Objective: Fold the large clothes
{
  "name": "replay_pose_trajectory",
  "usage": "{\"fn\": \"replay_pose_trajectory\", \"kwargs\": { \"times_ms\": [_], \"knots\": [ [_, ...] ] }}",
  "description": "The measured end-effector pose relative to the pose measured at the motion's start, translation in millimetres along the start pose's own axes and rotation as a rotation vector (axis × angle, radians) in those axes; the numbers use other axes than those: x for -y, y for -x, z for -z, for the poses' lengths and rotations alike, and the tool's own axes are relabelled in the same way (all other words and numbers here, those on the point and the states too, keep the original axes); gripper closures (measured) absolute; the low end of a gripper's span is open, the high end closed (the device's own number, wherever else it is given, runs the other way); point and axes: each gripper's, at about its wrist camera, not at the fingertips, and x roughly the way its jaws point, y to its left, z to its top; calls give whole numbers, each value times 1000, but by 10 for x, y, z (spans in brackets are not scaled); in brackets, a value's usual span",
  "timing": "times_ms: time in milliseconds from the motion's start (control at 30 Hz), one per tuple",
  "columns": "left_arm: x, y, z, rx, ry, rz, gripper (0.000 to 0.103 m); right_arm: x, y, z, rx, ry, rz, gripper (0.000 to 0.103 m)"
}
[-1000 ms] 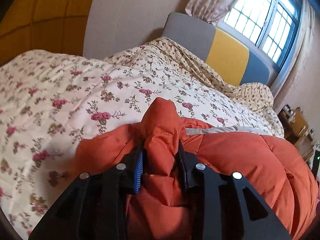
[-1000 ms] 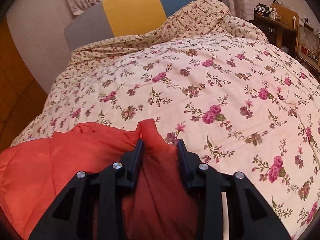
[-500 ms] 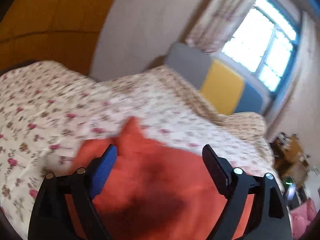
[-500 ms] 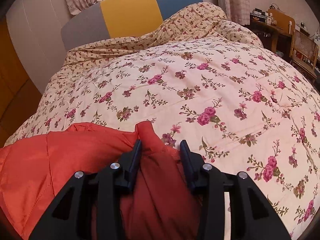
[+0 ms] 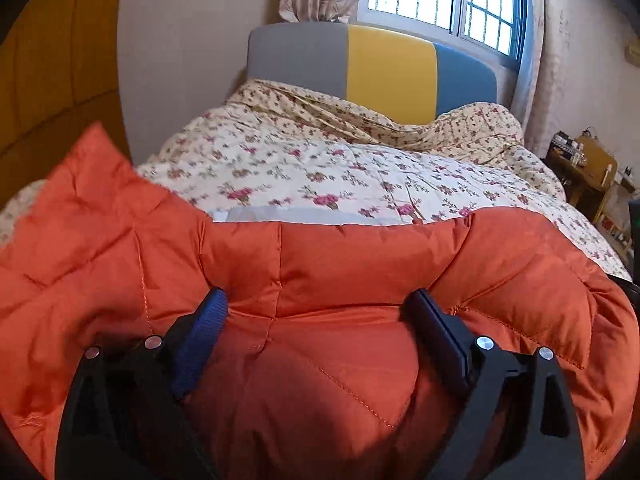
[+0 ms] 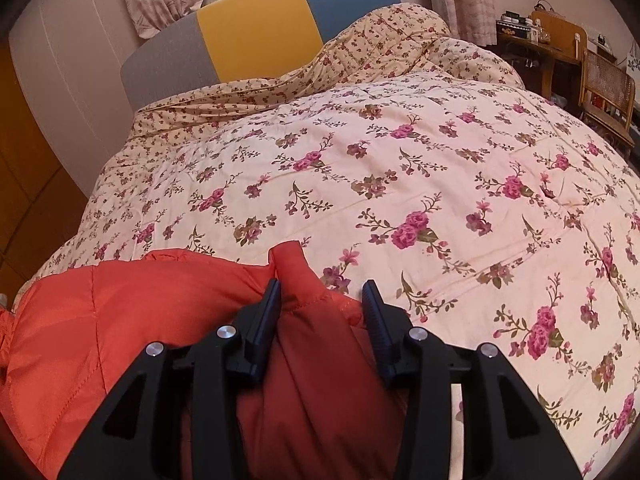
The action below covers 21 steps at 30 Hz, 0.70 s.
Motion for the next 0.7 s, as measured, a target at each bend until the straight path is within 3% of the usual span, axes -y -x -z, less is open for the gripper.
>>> {"fn": "replay_pose_trajectory", "kwargs": {
  "times_ms": [67, 133, 200, 300, 400, 500, 700],
  "knots": [
    [-38, -57, 24, -4, 11, 18, 11, 1, 61, -26, -10, 2, 4, 60],
    [-19, -54, 46, -4, 10, 16, 11, -50, 396, -23, 79, 7, 32, 55],
    [-7, -69, 55, -12, 8, 10, 11, -180, 825, 56, 196, 36, -18, 55],
    [-4, -72, 58, -12, 7, 8, 11, -551, 1258, 251, 283, 144, -124, 54],
    [-5, -72, 55, -13, 6, 7, 11, -1020, 1233, 366, 239, 298, -209, 55],
    [-11, -73, 50, -16, 7, 8, 11, -1370, 925, 388, 189, 416, -156, 56],
    [-55, -77, 24, -27, 20, 38, 9, -1290, 379, 347, 101, 362, -157, 53]
  ]
}}
